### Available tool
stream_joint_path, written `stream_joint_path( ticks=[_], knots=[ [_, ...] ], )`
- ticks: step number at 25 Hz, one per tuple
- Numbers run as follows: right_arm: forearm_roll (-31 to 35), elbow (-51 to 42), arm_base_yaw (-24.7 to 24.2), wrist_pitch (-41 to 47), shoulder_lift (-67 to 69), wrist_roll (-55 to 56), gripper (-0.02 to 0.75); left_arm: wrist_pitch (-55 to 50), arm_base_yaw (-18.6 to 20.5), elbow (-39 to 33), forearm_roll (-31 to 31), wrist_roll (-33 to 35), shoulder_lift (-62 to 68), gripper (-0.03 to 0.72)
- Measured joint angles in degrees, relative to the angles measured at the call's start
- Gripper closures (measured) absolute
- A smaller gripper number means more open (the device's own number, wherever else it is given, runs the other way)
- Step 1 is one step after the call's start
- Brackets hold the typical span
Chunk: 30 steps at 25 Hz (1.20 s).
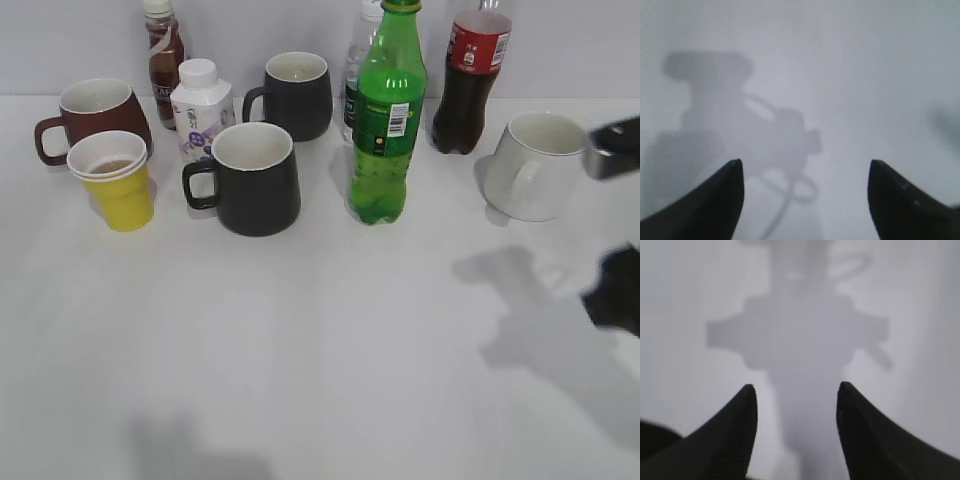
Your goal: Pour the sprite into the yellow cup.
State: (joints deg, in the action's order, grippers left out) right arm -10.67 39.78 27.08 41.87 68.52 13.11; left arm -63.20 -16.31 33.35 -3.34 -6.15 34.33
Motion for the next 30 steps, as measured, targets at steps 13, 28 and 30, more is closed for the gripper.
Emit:
stream_joint_path(
  ticks=[13, 28, 30],
  knots=[
    [6.23, -9.64, 0.0, 19.43, -44.32, -7.49, 0.352, -5.85, -0.05, -0.53, 0.45, 6.9, -22.68, 0.102],
    [6.23, -11.11, 0.0, 18.03, -67.07, -10.46, 0.352, 1.88, -0.05, -3.47, 2.52, 11.62, -27.03, 0.109],
    [6.23, -11.11, 0.0, 17.92, -67.07, -10.46, 0.352, 1.94, -0.05, -3.47, 2.65, 11.62, -27.03, 0.11]
  ],
)
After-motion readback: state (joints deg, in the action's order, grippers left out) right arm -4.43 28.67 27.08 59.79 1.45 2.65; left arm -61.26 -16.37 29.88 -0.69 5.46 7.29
